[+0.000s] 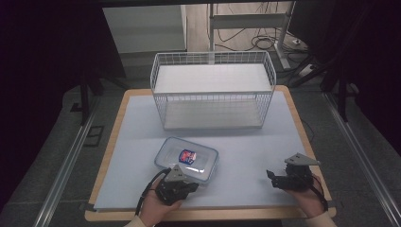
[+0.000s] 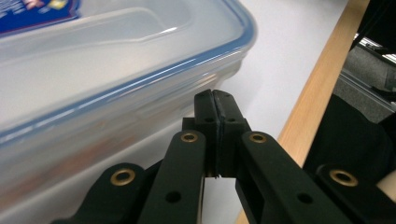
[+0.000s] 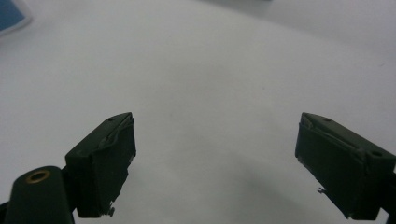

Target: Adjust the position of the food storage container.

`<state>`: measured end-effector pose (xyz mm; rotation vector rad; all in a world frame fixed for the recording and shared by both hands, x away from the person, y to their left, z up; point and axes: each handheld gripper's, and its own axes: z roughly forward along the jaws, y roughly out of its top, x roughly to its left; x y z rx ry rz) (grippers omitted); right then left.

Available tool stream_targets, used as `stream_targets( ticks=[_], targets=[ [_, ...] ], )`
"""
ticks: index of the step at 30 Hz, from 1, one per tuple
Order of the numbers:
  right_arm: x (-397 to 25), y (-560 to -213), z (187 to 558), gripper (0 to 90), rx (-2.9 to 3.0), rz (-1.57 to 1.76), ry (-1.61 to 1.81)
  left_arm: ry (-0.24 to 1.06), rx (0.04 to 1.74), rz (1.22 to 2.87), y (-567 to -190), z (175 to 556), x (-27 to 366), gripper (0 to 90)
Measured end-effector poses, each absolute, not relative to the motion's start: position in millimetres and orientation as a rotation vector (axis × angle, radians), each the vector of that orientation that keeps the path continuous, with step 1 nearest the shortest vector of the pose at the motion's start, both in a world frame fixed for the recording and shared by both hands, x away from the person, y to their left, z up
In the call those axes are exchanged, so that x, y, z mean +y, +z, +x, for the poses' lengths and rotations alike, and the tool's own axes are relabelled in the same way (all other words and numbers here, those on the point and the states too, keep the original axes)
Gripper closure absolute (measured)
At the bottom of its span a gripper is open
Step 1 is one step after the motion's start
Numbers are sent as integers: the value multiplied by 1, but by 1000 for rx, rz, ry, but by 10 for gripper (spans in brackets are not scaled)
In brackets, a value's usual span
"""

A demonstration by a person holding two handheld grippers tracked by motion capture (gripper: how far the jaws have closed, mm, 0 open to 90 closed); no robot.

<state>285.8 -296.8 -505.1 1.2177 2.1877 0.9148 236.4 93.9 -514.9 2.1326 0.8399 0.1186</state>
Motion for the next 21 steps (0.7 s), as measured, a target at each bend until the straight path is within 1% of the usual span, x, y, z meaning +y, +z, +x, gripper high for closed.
stream_targets(
  ticks=[3, 6, 21],
  targets=[
    [-297, -505, 286, 125, 2188, 1222, 914, 154, 812, 2157, -515, 241, 82, 900],
    [-298, -505, 286, 125, 2189, 1226, 911, 161, 813, 2159, -514, 246, 73, 900],
    [-299, -506, 287, 125, 2191, 1231, 908, 161, 849, 2140, -512, 268, 51, 900]
  ],
)
